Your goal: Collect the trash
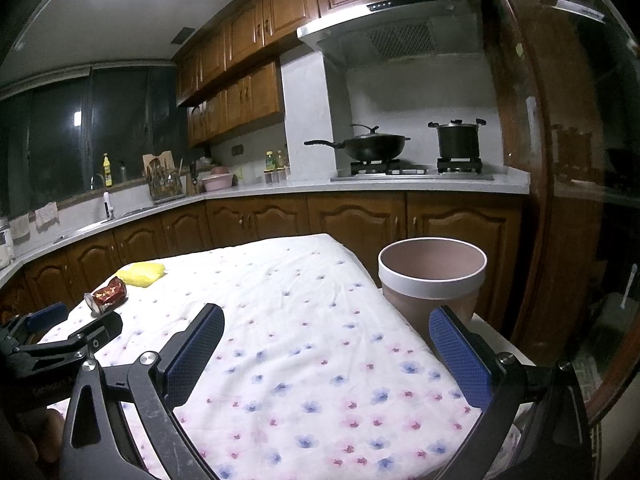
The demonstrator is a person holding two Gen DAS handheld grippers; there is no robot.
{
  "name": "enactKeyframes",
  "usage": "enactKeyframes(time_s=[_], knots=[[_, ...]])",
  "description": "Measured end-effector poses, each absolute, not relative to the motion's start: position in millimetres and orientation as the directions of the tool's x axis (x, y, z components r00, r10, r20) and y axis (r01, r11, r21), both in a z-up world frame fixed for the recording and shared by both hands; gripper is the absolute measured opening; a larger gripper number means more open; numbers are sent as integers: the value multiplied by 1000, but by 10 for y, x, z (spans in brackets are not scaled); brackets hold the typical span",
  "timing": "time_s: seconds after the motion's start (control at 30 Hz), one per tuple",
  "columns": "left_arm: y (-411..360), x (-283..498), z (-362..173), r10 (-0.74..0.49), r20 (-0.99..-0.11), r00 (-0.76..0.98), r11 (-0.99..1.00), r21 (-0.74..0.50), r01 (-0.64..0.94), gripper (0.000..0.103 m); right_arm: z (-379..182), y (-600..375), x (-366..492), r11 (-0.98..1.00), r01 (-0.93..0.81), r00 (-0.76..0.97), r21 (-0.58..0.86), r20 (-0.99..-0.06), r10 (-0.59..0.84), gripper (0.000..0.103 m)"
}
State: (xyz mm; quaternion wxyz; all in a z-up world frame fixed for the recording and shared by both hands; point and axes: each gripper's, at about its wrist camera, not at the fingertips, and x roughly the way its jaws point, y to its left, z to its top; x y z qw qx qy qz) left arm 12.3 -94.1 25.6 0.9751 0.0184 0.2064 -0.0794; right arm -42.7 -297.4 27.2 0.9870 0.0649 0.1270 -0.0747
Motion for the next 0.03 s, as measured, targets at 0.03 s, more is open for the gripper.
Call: enactKeyframes(time_s=[0.03], knots=[[-935,147,249,-150,-412,899,986,-2,164,103,271,-2968,-418,981,163,956,110,-264,-129,103]])
